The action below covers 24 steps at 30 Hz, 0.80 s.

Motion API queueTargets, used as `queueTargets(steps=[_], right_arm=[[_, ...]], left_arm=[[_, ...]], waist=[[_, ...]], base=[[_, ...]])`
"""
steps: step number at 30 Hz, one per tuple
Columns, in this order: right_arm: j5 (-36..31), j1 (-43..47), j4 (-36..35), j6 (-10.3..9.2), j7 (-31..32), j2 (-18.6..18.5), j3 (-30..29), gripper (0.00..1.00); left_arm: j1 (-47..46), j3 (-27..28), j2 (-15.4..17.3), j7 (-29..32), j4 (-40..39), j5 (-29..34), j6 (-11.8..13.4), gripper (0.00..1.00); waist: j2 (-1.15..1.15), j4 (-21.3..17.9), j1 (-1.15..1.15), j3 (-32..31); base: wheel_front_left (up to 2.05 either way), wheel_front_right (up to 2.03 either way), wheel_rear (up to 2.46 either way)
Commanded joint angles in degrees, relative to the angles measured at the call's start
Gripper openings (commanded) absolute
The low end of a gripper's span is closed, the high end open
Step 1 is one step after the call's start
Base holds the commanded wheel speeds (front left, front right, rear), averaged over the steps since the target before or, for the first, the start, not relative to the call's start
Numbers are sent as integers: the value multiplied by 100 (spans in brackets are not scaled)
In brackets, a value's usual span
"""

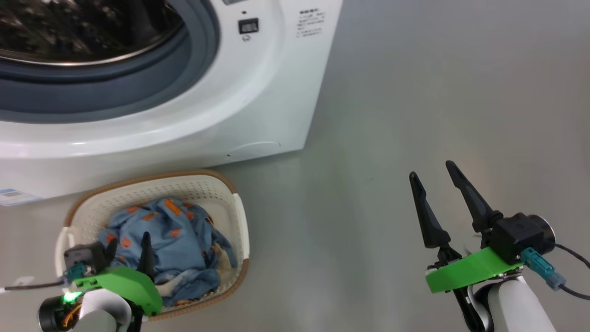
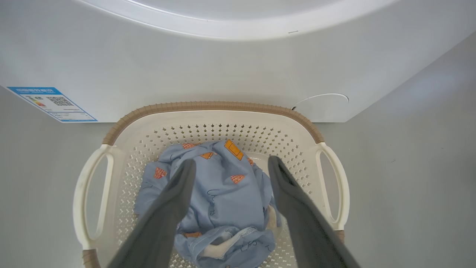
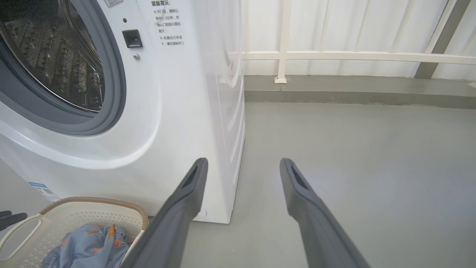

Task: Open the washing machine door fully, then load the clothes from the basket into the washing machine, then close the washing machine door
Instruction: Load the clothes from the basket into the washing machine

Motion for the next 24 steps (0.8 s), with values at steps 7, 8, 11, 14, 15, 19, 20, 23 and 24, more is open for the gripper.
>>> queueTargets(steps=[7,8,11,14,15,19,20,23,24], right_arm=[[103,-289,-221,9,-50,34,229,100],[109,-316,-229,9,-50,34,241,100],[131,-384,-248,9,-50,35,274,100],[136,-440,-275,9,-50,35,308,100],[137,-455,-289,9,-50,35,322,100],[141,-513,-348,9,-50,35,379,100],[142,-530,-366,9,-50,35,390,100],[163,-597,-434,9,-50,35,409,100],[170,-615,-456,9,-50,35,410,100]], left_arm=[[-600,330,321,51,728,-192,2,100],[-671,318,352,76,851,-190,-7,100],[-889,388,398,207,1222,-329,-63,100],[-1100,438,491,322,1583,-388,-10,100],[-1170,409,536,348,1683,-358,5,100],[-1453,450,659,391,2019,-401,100,100],[-1525,455,694,400,2088,-407,120,100],[-1751,459,781,464,2259,-442,85,100],[-1828,486,793,495,2310,-485,70,100]], waist=[[0,-498,0,671],[0,-523,0,714],[0,-589,0,835],[0,-646,0,955],[0,-666,0,996],[0,-736,0,1177],[0,-752,0,1233],[0,-797,0,1421],[0,-809,0,1484]], base=[[0,0,0],[0,0,0],[0,0,0],[0,0,0],[0,0,0],[0,0,0],[0,0,0],[0,0,0],[0,0,0]])
